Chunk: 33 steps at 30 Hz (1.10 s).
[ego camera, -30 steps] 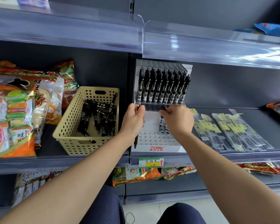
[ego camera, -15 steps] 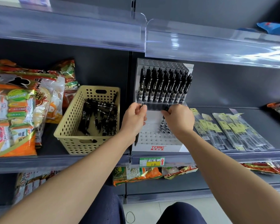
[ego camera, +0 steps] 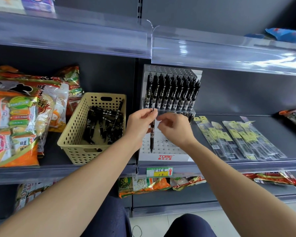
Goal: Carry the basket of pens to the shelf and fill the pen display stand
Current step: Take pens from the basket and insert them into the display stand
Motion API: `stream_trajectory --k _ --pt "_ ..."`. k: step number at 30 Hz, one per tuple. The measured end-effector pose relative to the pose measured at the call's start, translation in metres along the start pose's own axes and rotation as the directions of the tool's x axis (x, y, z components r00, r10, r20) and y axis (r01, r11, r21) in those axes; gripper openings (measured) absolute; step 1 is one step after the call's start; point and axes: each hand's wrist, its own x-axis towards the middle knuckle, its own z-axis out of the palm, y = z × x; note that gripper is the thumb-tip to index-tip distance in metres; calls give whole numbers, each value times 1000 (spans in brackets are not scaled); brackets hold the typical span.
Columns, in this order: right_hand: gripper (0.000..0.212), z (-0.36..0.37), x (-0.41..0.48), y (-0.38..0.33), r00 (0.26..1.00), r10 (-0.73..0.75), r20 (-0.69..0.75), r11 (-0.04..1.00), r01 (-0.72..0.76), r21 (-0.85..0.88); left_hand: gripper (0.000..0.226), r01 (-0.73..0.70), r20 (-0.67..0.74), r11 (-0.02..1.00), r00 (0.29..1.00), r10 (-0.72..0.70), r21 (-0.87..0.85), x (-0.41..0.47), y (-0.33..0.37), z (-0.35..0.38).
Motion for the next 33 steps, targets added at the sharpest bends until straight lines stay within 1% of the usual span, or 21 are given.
stream_trajectory --k 2,3,5,8,9,11,13,15,17,20,25,33 --pt "20 0 0 -5 998 -6 61 993 -1 116 18 -2 -13 999 1000 2 -35 0 5 0" --pt "18 1 1 -6 998 -17 59 990 9 138 14 -5 -16 999 1000 5 -47 0 7 -1" --pt "19 2 2 -7 999 -43 5 989 42 140 10 -10 -8 998 1000 9 -64 -2 12 0" --pt "10 2 3 -10 995 -62 -76 989 71 132 23 -27 13 998 1000 28 -59 -3 14 1" --pt "7 1 3 -10 994 -59 -91 989 71 130 23 -41 15 999 999 42 -35 -3 13 1" --pt "7 -2 6 -10 990 -29 -135 992 45 116 20 -76 5 996 997 76 43 -3 11 -1" --pt "8 -5 10 -7 978 30 -206 994 -7 109 18 -113 -12 979 993 116 171 -1 6 -6" --pt "8 -7 12 -5 961 79 -264 994 -56 95 15 -158 10 921 986 165 356 0 1 -11" --pt "9 -8 13 -4 944 103 -313 994 -83 76 19 -174 47 848 984 174 500 -1 -3 -15" --pt "14 -6 14 0 929 115 -353 993 -110 35 22 -168 72 782 985 157 600 0 -6 -20" --pt "16 -2 15 6 926 119 -359 989 -144 -43 20 -148 66 762 988 137 631 3 -8 -23" --pt "17 2 14 5 913 124 -390 988 -149 -35 20 -141 68 760 990 127 635 4 -8 -23"
